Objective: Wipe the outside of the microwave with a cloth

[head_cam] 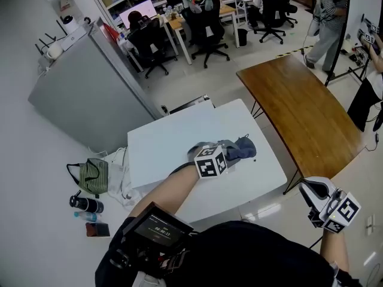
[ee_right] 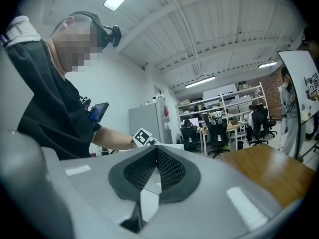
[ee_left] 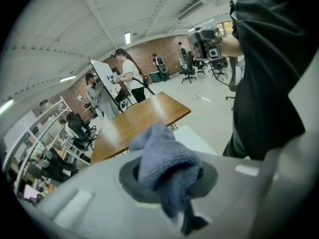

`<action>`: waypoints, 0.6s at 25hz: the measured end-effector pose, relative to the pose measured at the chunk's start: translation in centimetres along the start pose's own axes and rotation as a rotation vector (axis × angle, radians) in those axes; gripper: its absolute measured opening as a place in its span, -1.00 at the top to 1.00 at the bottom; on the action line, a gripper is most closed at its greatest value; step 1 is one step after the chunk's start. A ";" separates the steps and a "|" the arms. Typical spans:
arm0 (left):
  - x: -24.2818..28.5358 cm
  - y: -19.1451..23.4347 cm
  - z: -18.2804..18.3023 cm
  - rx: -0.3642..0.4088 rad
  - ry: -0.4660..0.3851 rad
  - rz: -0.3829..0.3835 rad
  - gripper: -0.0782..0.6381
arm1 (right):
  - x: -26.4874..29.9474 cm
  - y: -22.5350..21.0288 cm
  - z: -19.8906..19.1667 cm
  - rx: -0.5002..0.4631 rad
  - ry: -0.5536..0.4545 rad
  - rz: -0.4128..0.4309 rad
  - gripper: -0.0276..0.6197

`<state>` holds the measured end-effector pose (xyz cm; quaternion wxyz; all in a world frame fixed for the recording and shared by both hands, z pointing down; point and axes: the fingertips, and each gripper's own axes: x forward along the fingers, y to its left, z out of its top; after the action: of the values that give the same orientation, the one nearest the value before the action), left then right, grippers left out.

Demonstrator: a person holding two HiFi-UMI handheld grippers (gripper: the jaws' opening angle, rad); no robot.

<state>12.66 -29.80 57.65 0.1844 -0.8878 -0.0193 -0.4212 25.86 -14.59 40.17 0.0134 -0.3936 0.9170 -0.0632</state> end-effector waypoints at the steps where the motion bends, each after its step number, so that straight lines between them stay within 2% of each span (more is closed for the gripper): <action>1: 0.8 -0.1 0.4 0.009 0.014 -0.007 0.62 | -0.5 -0.1 0.1 0.000 -0.007 -0.005 0.90; 4: -0.1 -1.1 0.4 0.027 0.027 0.032 0.62 | -1.1 0.7 0.6 -0.003 -0.024 0.000 0.90; 7: -5.7 -2.3 -1.9 0.063 0.035 0.151 0.62 | 0.2 2.4 0.9 -0.015 -0.029 0.027 0.90; 9: -10.6 -4.1 -5.6 0.060 0.075 0.227 0.62 | 1.9 4.5 0.9 -0.031 -0.024 0.060 0.90; 15: -23.4 -12.8 -20.6 0.039 0.297 0.413 0.62 | 9.1 14.8 0.9 -0.069 -0.005 0.183 0.90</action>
<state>-20.12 -22.09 55.89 0.2845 -0.7975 0.1819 -0.5000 9.00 -11.18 37.67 0.0079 -0.3084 0.9508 -0.0294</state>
